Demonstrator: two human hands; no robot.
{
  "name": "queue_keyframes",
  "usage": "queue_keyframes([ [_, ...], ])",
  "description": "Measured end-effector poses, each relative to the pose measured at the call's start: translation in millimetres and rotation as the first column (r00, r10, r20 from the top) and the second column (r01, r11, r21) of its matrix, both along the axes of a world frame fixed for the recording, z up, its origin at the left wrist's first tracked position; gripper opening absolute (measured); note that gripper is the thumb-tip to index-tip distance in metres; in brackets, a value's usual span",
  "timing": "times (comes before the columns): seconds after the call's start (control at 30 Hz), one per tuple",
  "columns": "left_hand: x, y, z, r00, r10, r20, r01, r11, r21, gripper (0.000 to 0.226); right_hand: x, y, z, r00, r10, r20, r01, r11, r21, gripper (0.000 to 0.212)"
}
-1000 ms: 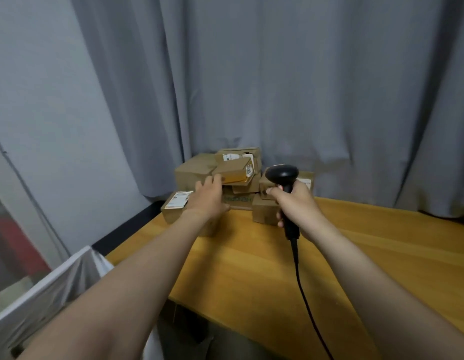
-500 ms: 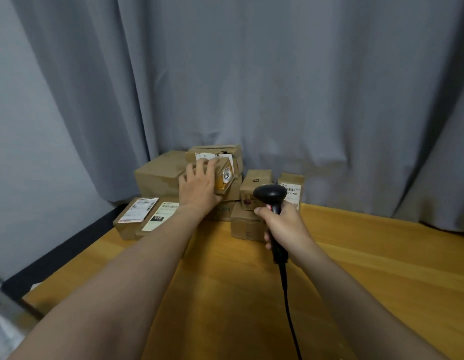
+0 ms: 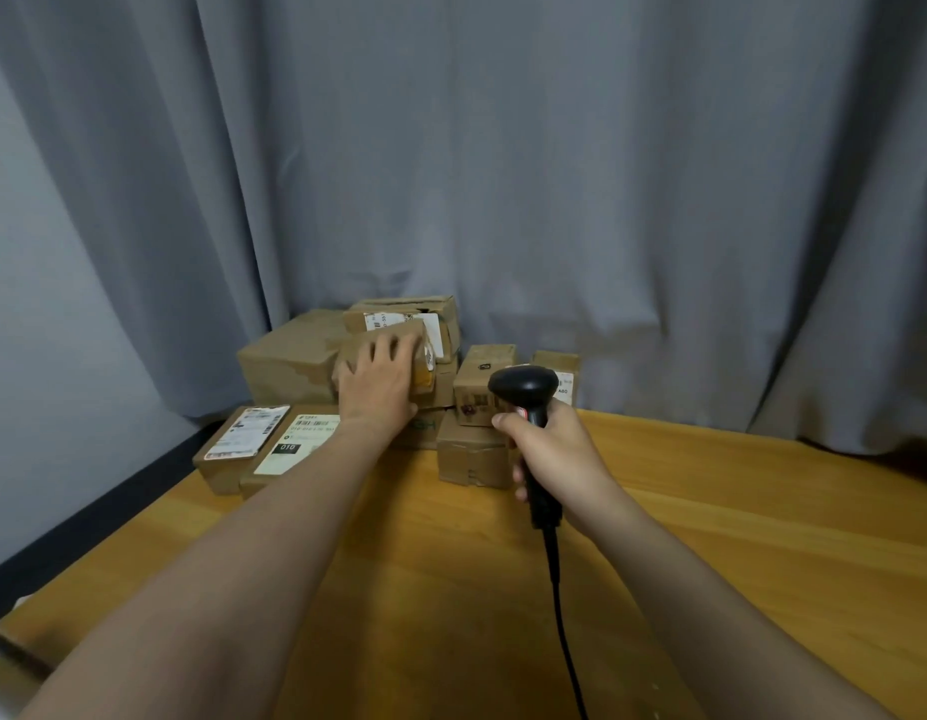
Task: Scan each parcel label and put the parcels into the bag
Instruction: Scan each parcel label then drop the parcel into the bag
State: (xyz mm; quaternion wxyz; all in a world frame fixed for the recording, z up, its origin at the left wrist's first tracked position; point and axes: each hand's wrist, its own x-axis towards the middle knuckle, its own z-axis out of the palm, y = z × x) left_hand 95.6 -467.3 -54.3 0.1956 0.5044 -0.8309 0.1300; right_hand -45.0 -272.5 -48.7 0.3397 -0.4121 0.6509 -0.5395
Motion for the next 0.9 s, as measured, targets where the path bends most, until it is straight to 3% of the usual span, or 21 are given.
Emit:
queue_keyframes([
  [0.13,-7,-7,-7,0.999,0.031,0.039,-0.029,0.998,-0.051,0.111,-4,-3,-7,1.0,-0.017,0.011,0.017,1.0,0.016,0.019],
  [0.33,-9,-13,-11,0.998,0.049,-0.027,-0.053,0.98,-0.192,0.091,-10,-7,-13,0.999,-0.023,0.032,0.022,0.999,0.028,0.023],
  [0.5,7,3,13,0.982,0.032,-0.188,-0.068,0.98,-0.185,0.079,-11,5,-8,0.998,-0.03,0.048,0.029,1.0,0.01,0.019],
  [0.63,33,44,39,0.901,-0.127,-0.416,0.058,0.983,-0.176,0.07,-4,37,1,0.998,-0.012,0.06,0.011,1.0,0.019,0.019],
  [0.77,60,110,36,0.724,-0.241,-0.647,0.326,0.945,0.012,0.067,12,90,4,0.995,-0.006,0.103,0.004,1.0,0.017,0.019],
  [0.9,78,180,-5,0.744,-0.207,-0.635,0.439,0.868,0.231,0.063,30,150,-1,0.99,-0.031,0.136,0.028,0.999,0.028,0.023],
])
